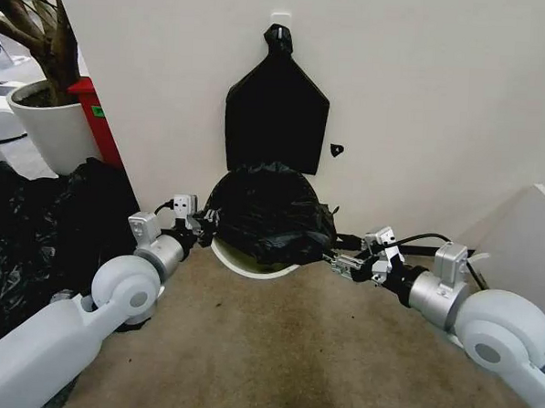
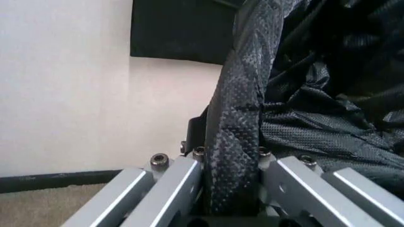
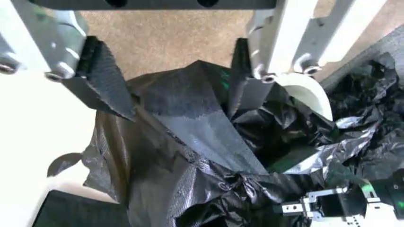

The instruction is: Place the garbage bag over the trash bin.

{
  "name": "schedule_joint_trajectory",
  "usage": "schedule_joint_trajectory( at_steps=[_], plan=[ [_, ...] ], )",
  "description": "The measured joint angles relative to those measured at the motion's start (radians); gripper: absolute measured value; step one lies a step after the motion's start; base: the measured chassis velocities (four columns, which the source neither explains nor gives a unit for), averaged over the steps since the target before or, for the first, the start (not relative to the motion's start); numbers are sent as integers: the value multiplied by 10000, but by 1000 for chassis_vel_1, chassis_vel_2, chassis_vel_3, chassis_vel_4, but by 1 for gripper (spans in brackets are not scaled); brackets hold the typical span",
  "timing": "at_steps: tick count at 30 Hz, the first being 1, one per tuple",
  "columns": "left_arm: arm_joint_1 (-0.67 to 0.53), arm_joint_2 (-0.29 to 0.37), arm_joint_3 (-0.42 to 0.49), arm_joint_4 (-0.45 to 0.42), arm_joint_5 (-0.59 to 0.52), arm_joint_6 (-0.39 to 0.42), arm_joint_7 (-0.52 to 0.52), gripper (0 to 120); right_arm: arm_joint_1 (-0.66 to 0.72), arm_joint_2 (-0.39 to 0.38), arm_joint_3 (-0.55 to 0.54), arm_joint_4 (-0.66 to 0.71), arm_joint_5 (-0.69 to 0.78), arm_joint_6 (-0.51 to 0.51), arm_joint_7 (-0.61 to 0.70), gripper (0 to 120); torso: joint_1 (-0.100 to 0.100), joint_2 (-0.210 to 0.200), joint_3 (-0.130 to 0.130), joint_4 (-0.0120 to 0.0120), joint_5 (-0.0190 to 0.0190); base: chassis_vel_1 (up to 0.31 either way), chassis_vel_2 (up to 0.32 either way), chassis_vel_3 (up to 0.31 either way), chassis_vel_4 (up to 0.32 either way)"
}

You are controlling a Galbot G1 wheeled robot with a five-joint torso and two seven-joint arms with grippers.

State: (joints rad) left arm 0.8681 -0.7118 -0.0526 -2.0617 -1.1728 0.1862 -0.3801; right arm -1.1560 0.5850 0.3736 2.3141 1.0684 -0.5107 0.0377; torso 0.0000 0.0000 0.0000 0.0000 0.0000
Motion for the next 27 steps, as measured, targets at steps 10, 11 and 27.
schedule_joint_trajectory(
  at_steps=[10, 11, 27],
  plan=[
    [-90, -31, 43, 69, 2, 5, 48, 1, 78, -196, 62, -112, 261, 252, -106, 9, 0, 0, 0, 0, 0, 0, 0, 0, 0],
    [-93, -33, 44, 79, 2, 5, 47, 1, 80, -213, 79, -110, 270, 277, -121, 6, 0, 0, 0, 0, 0, 0, 0, 0, 0],
    [-471, -243, 123, 249, -502, 310, -281, 1, -116, -329, -271, 821, -581, 571, -1303, 0, 0, 0, 0, 0, -3, 0, 0, 0, 0]
  ],
)
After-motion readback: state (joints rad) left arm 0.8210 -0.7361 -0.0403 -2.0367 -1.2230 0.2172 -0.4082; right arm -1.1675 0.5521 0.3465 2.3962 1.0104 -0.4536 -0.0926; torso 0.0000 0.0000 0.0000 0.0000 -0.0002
